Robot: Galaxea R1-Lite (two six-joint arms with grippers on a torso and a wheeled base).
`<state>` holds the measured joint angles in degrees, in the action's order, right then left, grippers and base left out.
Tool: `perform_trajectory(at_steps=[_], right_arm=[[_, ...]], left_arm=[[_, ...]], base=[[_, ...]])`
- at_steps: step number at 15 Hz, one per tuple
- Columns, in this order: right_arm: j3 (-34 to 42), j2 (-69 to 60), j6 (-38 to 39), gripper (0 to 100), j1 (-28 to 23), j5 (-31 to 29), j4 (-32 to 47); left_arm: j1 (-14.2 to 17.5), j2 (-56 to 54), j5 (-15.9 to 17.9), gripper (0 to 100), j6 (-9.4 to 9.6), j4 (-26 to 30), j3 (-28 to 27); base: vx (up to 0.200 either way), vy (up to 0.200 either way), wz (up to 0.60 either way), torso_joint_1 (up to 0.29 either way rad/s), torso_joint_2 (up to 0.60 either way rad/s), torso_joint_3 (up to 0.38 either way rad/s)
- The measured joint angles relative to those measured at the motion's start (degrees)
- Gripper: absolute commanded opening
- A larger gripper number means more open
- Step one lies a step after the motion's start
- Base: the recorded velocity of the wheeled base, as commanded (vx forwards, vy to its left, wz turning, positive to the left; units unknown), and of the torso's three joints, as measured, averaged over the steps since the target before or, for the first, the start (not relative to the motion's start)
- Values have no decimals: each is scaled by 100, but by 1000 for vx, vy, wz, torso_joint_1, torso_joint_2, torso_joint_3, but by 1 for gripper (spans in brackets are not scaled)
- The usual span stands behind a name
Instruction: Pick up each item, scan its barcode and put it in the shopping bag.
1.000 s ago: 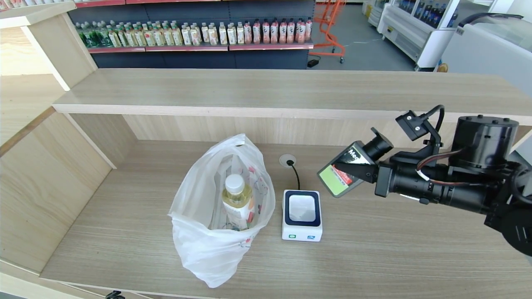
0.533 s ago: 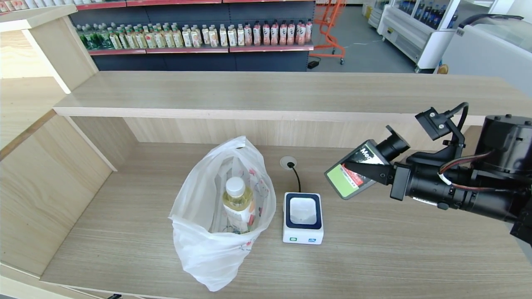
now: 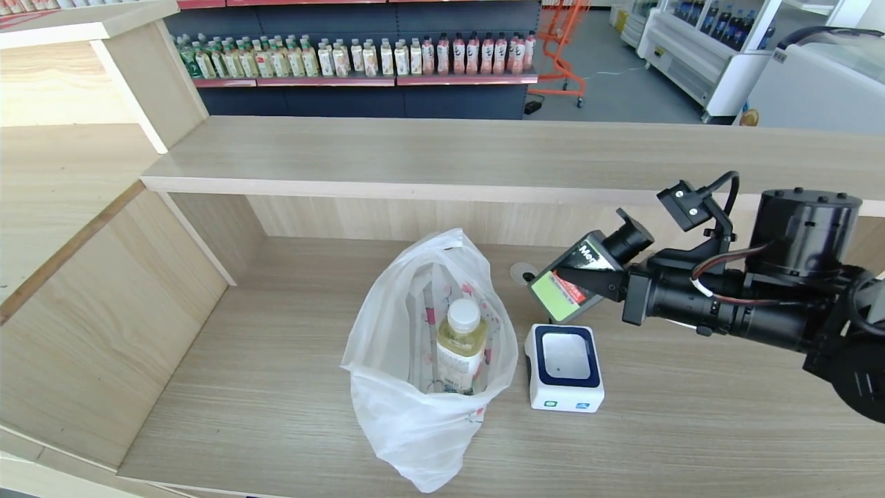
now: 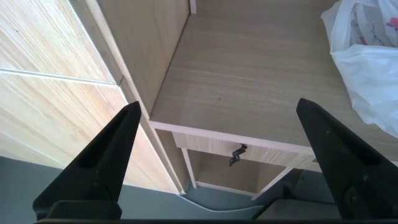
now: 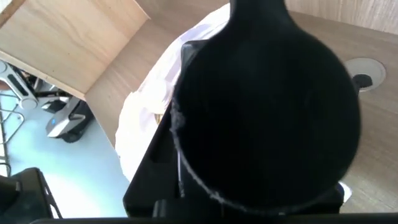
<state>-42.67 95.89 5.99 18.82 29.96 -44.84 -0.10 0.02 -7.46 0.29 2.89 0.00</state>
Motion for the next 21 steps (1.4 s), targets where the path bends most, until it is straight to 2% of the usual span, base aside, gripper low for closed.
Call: perform_trajectory(at_steps=[3,8,11,14,21], right_arm=[[-462,625,-323,0,-15,-205,-76],[-1108,1554,-455,0,374,-372,-429],[-1281,2054,-887,0,444,-386,-563],[-1447,2619,-1329,0,485,-383,-1072],[-2649,3584,-1482,0,777,-385,-1161]], left_arm=[[10,0,0,100,6,0,0],[0,0,2,100,2,1,0],[0,0,2,100,2,1,0],[0,0,0,100,0,1,0],[0,0,0,100,2,1,0]], base=[[0,0,0,0,0,0],[0,0,0,0,0,0],[0,0,0,0,0,0],[0,0,0,0,0,0],[0,0,0,0,0,0]])
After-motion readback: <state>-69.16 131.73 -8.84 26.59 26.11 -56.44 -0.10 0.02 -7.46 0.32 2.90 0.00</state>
